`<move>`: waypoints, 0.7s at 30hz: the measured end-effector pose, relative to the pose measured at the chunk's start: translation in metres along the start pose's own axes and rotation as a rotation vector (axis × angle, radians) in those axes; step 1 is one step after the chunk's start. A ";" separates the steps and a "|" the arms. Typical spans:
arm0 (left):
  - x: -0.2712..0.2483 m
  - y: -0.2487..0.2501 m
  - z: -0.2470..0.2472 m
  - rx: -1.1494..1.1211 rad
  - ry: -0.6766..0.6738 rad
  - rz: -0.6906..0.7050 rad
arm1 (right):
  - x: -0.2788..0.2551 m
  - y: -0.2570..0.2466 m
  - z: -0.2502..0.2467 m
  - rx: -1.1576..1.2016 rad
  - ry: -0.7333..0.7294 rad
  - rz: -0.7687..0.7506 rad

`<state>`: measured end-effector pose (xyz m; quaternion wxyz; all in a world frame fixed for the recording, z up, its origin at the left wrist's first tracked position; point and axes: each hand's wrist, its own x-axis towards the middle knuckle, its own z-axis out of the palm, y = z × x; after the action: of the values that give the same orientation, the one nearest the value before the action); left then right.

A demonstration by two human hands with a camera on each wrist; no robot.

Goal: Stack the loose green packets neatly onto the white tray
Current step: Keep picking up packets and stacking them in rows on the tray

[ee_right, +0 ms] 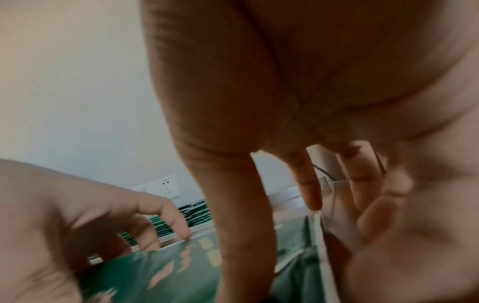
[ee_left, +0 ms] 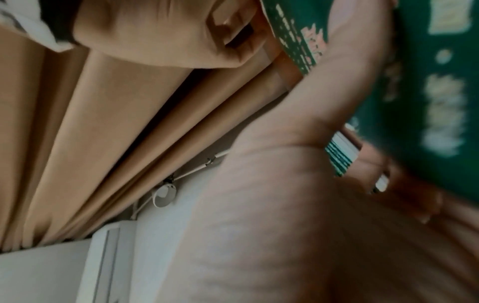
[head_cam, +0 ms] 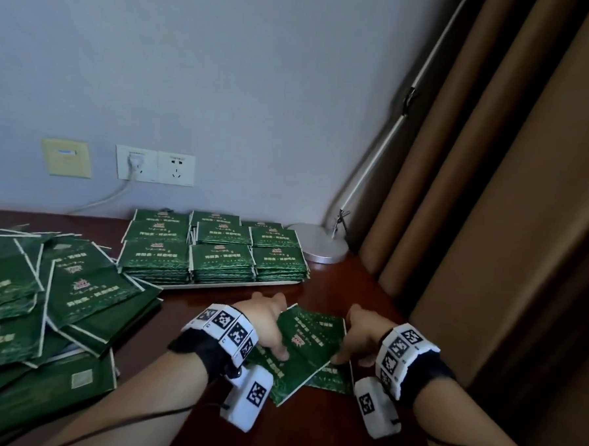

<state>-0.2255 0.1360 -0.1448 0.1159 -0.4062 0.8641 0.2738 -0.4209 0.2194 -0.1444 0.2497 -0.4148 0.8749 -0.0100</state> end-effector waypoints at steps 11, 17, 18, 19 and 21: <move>0.009 -0.045 -0.017 -0.346 0.013 0.009 | -0.017 -0.010 0.015 -0.025 -0.001 -0.075; 0.004 -0.065 -0.025 -0.504 0.074 -0.022 | -0.020 -0.018 0.018 0.114 -0.002 -0.137; 0.003 -0.068 -0.027 -0.554 0.088 -0.020 | -0.020 -0.015 0.020 0.197 -0.001 -0.169; 0.002 -0.070 -0.029 -0.581 0.099 0.003 | -0.019 -0.012 0.023 0.299 0.003 -0.195; -0.003 -0.074 -0.031 -0.601 0.092 0.087 | -0.019 -0.006 0.031 0.548 0.011 -0.260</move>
<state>-0.1668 0.0815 -0.1460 -0.0605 -0.3971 0.7653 0.5029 -0.3931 0.2352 -0.1618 0.3442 -0.4403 0.7806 -0.2800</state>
